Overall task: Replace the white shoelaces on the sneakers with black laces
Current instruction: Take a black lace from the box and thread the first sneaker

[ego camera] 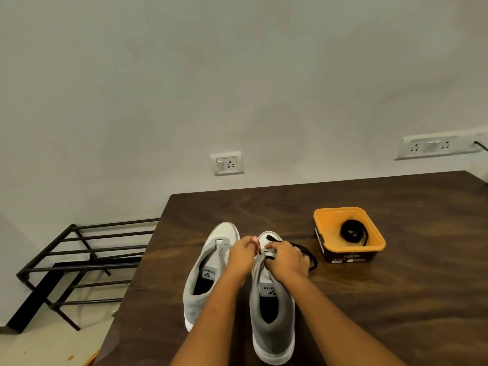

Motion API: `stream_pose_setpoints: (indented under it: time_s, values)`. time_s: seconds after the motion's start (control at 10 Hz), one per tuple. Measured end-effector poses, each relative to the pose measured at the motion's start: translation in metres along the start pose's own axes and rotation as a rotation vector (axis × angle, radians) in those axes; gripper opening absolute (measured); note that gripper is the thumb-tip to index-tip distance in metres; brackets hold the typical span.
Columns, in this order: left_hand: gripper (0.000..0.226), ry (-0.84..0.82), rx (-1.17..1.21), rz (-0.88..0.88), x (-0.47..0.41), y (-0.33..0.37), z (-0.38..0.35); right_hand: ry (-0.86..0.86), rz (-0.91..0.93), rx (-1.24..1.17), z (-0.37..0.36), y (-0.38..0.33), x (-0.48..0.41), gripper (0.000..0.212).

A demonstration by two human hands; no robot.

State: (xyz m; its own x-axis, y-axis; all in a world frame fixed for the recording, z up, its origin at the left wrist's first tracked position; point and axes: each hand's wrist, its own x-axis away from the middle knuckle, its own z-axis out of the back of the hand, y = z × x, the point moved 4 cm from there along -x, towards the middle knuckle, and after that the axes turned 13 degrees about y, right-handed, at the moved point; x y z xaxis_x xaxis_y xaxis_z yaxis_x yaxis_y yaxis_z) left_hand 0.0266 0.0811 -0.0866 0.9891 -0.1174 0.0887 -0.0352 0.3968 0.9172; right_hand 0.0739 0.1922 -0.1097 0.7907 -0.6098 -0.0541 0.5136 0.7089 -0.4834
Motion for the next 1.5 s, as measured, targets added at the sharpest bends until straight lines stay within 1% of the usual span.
stream_pose_setpoints:
  time_s: [0.1, 0.2, 0.3, 0.4, 0.5, 0.6, 0.7, 0.8, 0.9, 1.0, 1.1, 1.2, 1.4, 1.5]
  values:
    - [0.033, 0.238, 0.767, 0.228, 0.0, 0.016, 0.009, 0.054, 0.012, 0.048, -0.003, -0.004, 0.002, 0.035]
    - [0.029, 0.311, 1.216, 0.233, -0.01, 0.036, 0.027, 0.093, 0.008, 0.052, -0.006, -0.004, 0.004, 0.035]
    - [0.034, 0.109, 1.175, 0.256, -0.012, 0.045, 0.034, 0.079, 0.004, 0.047, -0.006, -0.002, 0.004, 0.034]
    - [0.032, -0.018, -0.016, -0.046, -0.016, 0.026, 0.029, 0.049, -0.006, 0.041, -0.005, -0.001, 0.003, 0.034]
    - [0.03, -0.158, -0.839, -0.323, -0.014, -0.002, 0.011, 0.016, -0.014, 0.051, -0.004, -0.001, 0.003, 0.034]
    - [0.028, -0.191, -1.002, -0.329, -0.009, -0.022, -0.002, 0.006, -0.034, 0.026, -0.003, 0.0, 0.006, 0.035]
    - [0.029, -0.076, -0.658, -0.269, -0.01, -0.019, -0.003, 0.004, -0.023, 0.027, -0.003, 0.0, 0.007, 0.035]
    - [0.033, 0.007, 0.07, -0.016, 0.0, -0.007, 0.001, 0.002, -0.025, 0.039, -0.003, -0.001, 0.006, 0.035]
    - [0.035, 0.159, 1.085, 0.398, 0.004, 0.0, 0.009, -0.003, -0.024, 0.052, -0.004, 0.0, 0.005, 0.035]
    - [0.038, 0.178, 1.043, 0.485, -0.002, 0.005, 0.021, -0.004, -0.025, 0.053, -0.005, 0.001, 0.005, 0.035]
    - [0.041, 0.082, -0.04, 0.032, -0.015, 0.004, 0.024, -0.002, -0.036, 0.056, -0.006, 0.001, 0.003, 0.035]
    - [0.02, -0.031, -0.624, -0.294, -0.013, 0.001, 0.007, -0.011, -0.039, 0.056, -0.009, 0.001, 0.003, 0.034]
    - [0.04, -0.17, -0.816, -0.204, -0.013, -0.007, -0.01, -0.012, -0.041, 0.026, -0.007, 0.005, 0.003, 0.034]
    - [0.034, -0.096, -0.325, -0.045, -0.012, -0.001, 0.0, -0.011, -0.032, 0.024, -0.007, 0.005, 0.004, 0.036]
